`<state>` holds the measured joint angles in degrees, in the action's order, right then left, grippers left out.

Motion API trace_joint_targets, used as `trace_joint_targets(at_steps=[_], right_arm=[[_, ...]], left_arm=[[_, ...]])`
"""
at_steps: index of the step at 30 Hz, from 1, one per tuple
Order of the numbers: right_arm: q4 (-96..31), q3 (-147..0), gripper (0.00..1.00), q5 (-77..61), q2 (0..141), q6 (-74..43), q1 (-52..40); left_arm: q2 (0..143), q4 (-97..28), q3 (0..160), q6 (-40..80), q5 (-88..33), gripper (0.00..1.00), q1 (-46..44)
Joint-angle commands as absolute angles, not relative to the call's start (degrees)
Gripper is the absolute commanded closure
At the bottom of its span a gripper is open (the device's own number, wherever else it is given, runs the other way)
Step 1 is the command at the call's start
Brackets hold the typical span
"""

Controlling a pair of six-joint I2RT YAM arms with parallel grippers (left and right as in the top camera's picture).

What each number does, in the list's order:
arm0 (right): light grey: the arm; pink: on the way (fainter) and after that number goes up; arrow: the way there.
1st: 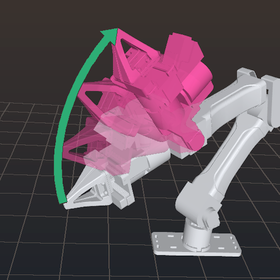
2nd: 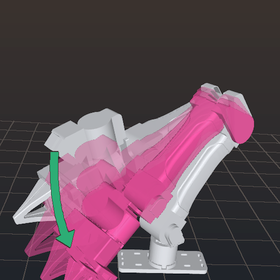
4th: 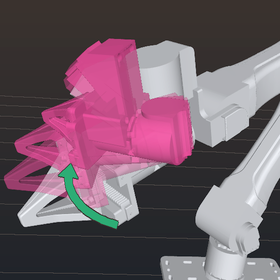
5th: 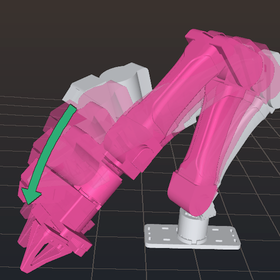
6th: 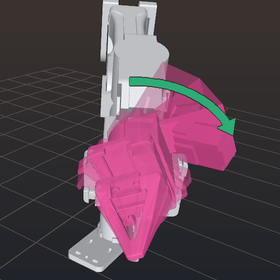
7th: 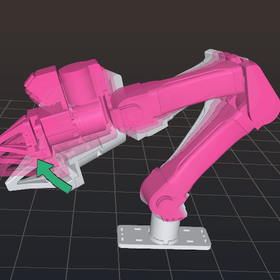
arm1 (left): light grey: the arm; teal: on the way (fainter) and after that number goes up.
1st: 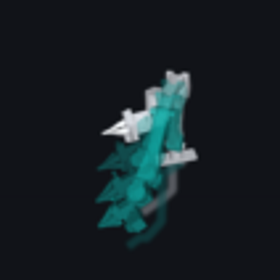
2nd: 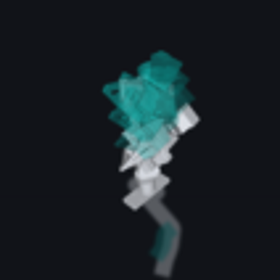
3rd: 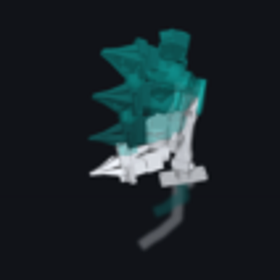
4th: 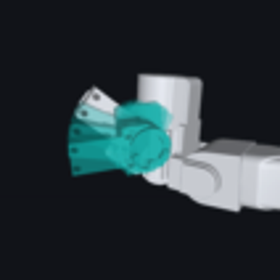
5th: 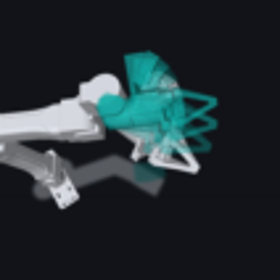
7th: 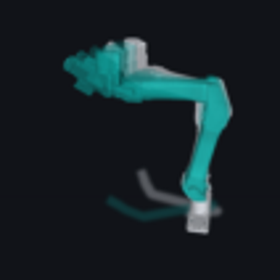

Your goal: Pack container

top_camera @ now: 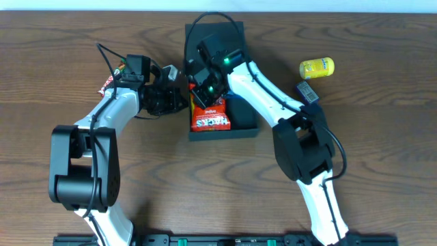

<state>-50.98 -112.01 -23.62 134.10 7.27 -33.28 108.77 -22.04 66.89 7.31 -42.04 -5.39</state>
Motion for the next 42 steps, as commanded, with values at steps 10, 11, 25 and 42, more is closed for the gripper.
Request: trace_joint_targets(at_steps=[10, 11, 25, 42], right_arm=[[-54.74, -115.57, 0.99, -21.28, 122.65, 6.04, -31.00], [-55.94, -115.57, 0.99, -18.55, 121.32, 6.04, -29.98], [-68.51, -113.40, 0.99, -13.52, 130.80, 1.15, -25.58], [-67.51, -113.40, 0.99, -14.11, 131.90, -0.40, -29.67]], left_arm=[[109.45, -22.02, 66.37, 7.31, -44.51, 0.94, -6.35], [109.45, -22.02, 66.35, 7.31, -44.51, 0.94, -6.35], [109.45, -21.98, 66.37, 7.31, -44.42, 0.94, -6.35], [109.45, -20.93, 66.37, 7.31, -44.45, 0.94, -6.35]])
